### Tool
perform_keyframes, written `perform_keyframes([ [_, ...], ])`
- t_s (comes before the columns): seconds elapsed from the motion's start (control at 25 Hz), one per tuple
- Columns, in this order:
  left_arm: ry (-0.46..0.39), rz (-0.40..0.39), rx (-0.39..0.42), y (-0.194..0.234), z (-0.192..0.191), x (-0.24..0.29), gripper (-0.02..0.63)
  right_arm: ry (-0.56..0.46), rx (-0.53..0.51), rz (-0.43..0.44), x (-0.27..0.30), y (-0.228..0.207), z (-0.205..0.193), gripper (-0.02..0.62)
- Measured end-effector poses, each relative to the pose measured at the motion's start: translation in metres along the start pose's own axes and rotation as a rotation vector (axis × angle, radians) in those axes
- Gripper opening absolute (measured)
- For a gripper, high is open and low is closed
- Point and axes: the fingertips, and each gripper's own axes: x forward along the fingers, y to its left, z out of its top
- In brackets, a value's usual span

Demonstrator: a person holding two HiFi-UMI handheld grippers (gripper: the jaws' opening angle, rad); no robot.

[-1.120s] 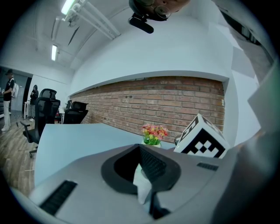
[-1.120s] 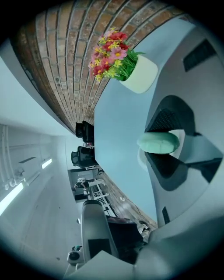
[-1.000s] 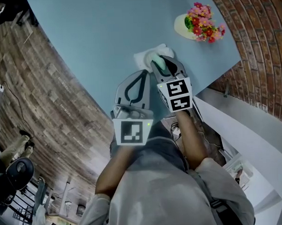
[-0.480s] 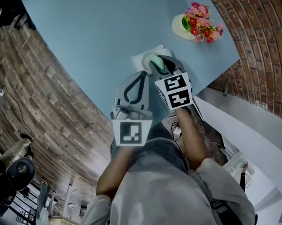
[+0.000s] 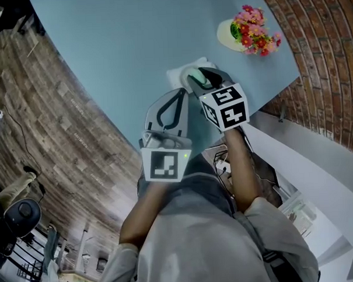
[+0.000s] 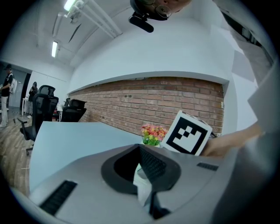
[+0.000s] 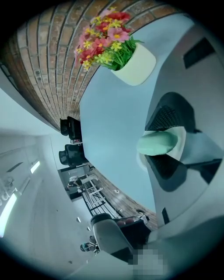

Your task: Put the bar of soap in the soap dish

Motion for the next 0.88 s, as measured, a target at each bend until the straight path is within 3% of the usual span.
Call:
perform_keyframes([
  [0.48, 0.003, 0.011, -0.02, 0.004, -0.001, -0.007, 0.003, -0.053, 0.068, 0.098, -0.002, 0.017, 0.003, 0.187],
  [0.88, -0.003, 0.016, -0.071, 0.0, -0.002, -0.011, 0.003, -0.091, 0.081, 0.083, -0.012, 0.016, 0.004, 0.189],
])
